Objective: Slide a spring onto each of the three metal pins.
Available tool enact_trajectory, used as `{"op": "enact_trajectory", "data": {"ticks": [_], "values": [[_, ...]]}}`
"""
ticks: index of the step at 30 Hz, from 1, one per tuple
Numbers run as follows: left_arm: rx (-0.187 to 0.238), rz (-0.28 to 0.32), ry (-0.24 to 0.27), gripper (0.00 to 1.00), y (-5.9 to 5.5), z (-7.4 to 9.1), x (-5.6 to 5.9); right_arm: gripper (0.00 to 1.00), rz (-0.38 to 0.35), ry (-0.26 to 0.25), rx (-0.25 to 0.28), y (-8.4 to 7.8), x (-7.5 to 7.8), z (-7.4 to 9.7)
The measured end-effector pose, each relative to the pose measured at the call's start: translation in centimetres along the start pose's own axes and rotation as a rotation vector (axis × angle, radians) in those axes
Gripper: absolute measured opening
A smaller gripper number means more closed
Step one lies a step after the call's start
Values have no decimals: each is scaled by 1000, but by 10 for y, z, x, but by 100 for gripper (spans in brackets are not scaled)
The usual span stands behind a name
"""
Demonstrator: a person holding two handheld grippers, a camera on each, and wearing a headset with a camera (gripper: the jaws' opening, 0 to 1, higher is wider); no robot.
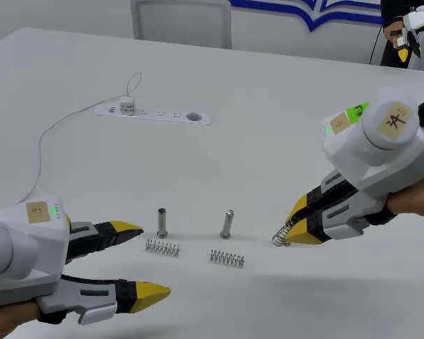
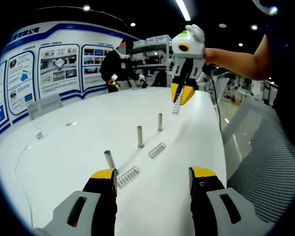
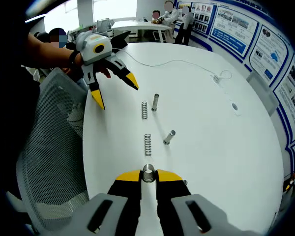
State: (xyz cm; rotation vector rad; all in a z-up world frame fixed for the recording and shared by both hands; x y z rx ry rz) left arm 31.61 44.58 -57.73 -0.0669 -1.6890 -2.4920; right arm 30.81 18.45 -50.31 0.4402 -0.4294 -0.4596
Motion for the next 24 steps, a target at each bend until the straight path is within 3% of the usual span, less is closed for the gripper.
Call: {"op": "enact_trajectory", "data": {"ticks": [9,16,24], "values": [[0,13,19,62,-4,5,-1,12,-2,-50,-44,-8,24,8],[0,18,27,62,-4,6,-2,12,-6,-80,-88,-15,37,0],[-7,20,32,62,-7,7,-1,12,-25,-76,-113,-20,45,-12]]}}
Point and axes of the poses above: the centre of the closed fingertips' face, and the gripper's own axes: z roughly backward along the fingers, x roughly to its right, y roughly out of its top, the point moved 8 cm from there along z, roughly backward along the fingers, and after that the axes turned 14 degrees about -y, right-handed, at the moved point
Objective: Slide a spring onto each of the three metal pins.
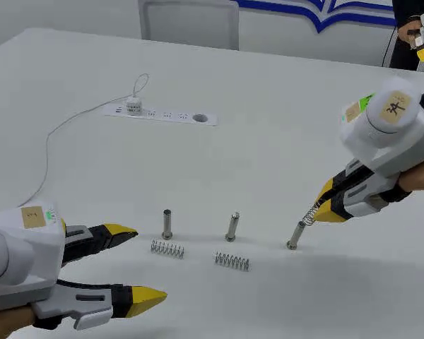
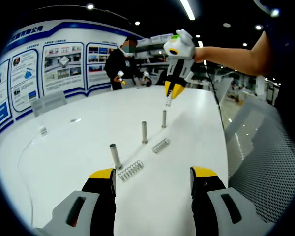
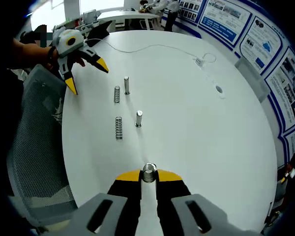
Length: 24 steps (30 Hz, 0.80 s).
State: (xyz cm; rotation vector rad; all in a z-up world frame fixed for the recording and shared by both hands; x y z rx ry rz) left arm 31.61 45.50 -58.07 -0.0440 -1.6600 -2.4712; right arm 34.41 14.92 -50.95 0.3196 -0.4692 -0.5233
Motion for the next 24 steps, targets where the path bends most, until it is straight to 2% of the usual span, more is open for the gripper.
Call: {"op": "enact_trajectory", "data": {"ticks": [6,24], "values": [[0,5,2,62,-2,-1,0,12,12,7,-30,-1,3,-11],[-2,12,8,61,-4,1,-1,12,10,39,-68,-4,1,-29]]}}
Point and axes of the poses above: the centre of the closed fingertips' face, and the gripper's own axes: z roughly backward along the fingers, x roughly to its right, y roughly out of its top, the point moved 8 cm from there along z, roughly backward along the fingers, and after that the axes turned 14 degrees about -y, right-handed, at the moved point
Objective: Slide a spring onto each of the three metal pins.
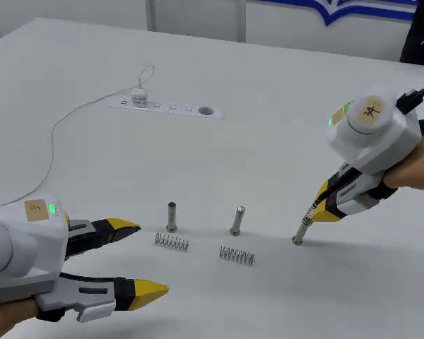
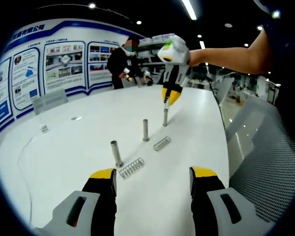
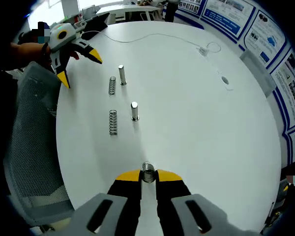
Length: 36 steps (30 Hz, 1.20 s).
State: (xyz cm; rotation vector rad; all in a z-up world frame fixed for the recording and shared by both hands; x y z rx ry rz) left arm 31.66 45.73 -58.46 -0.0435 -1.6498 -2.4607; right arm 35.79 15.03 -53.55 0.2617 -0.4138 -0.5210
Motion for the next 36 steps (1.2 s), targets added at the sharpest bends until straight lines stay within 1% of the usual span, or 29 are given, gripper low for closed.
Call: {"op": "enact_trajectory", "data": {"ticks": [7,15,22,26,31,33,36], "values": [[-1,0,-1,61,0,-1,0,12,-4,14,-27,-2,-4,-13],[-2,0,-1,61,0,-1,-1,12,-9,17,-50,-5,-7,-28],[-4,1,-1,61,0,-1,0,12,-11,9,-72,-6,-10,-37],[-4,-1,-2,61,1,-1,1,12,-12,15,-79,-9,-13,-41],[-5,-1,0,61,2,-1,1,13,-17,12,-74,-9,-12,-43],[-4,-2,1,61,2,-1,1,15,-19,15,-69,-9,-13,-42],[-3,-3,2,61,3,-1,1,18,-15,7,-61,-8,-13,-40]]}}
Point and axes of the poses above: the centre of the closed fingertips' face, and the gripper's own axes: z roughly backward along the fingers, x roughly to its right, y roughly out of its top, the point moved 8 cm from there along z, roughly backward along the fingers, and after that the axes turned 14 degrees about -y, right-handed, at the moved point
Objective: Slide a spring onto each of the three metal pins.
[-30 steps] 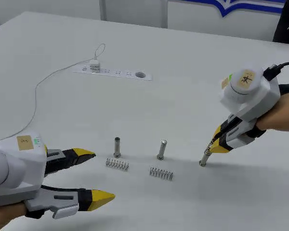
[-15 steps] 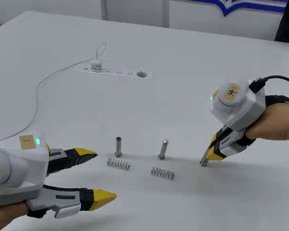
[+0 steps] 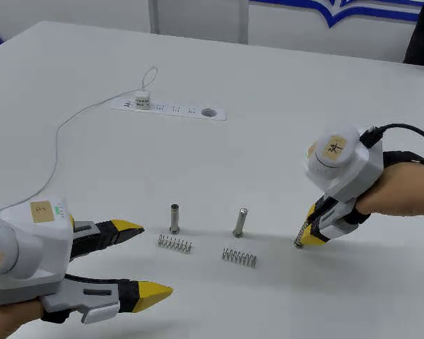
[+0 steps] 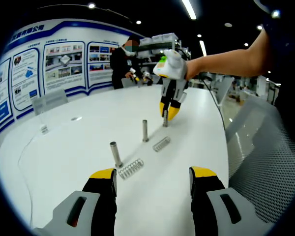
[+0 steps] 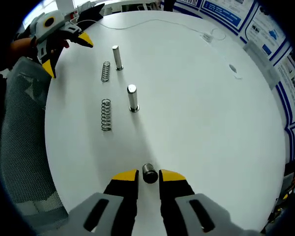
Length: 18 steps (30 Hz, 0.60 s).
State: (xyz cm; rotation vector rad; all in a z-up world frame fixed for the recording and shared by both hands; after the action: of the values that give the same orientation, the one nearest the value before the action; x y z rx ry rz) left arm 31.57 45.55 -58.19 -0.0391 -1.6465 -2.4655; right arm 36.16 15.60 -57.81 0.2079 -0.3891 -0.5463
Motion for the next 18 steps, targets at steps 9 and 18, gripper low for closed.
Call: {"op": "enact_trajectory", "data": {"ticks": [9,18], "values": [[1,-3,3,61,1,1,1,24,1,-21,32,3,0,10],[-3,-10,3,61,2,2,2,25,21,-34,78,21,-6,27]]}}
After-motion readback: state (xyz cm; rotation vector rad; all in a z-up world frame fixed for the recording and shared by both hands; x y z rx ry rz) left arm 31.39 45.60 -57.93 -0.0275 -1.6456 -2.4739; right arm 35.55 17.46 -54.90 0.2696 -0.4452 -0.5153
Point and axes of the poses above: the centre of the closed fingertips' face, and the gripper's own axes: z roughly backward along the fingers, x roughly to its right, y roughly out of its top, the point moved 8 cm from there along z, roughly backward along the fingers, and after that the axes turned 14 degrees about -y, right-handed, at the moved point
